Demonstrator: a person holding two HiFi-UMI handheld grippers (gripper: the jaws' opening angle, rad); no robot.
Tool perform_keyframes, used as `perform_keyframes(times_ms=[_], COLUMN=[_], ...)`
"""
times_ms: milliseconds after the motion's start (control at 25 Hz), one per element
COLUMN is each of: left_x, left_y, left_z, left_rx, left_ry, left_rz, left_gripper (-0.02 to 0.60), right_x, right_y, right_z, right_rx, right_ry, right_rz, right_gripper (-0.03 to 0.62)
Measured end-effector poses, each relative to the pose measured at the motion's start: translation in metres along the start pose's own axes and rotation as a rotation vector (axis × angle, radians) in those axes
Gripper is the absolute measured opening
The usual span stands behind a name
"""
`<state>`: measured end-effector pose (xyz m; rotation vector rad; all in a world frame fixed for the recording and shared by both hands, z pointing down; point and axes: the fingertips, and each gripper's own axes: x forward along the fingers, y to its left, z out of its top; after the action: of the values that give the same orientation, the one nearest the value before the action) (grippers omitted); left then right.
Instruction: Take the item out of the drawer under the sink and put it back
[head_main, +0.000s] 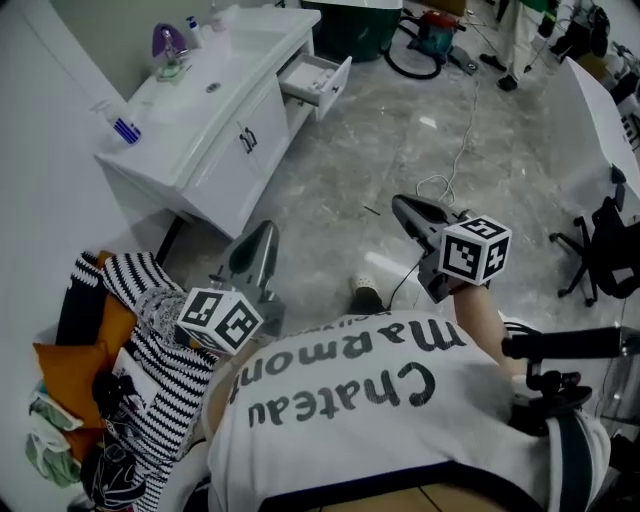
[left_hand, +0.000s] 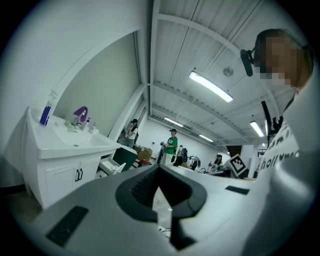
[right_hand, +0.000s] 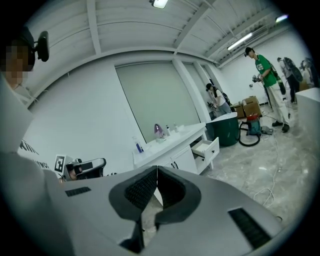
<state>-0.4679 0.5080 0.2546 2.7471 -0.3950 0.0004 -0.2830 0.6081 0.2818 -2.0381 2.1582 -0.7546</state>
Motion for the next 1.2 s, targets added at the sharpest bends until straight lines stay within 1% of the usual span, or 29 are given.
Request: perform_keyframes(times_ms=[120,440,680,1040,1120,1200], left_x=[0.032,0.122,0.189,0.200,0.212,0.234], left_y=[0.018,0.050,0.083,0.090,0.094,0.099], left_z=[0.008,0.022,0.044,0.033,0.030,0.027], left_rx=[-0.023,-0.057,-0.066,-0.063,-0.061,-0.066], left_ry=[-0.010,-0.029,-0.032,-0.014,0.001,0.018], left_rz=[0.041,0.059,0.094,0.113,0.121,0.142], left_gripper=[0.005,0.005,0.005,0.005,0.005,0.005], right_x=[0.027,0.090,0.147,0.156,0.160,0.167], right_y=[-0.026,-0.087,-0.132,-0.145,-0.161,-0.186], right_z=[0.020,0.063,0.104,0.103,0.105,0.112], right_rx=[-0.010,-0.022,-0.020,-0.008,0.005,0.026], right_ry=[0.027,0.090,0.126,0.116,0.116,0.119], right_rz=[0.027,0.083,0.128,0.137,0.127,0.120], right_gripper=[0.011,0.011,0.011,0.011,0.011,0.011])
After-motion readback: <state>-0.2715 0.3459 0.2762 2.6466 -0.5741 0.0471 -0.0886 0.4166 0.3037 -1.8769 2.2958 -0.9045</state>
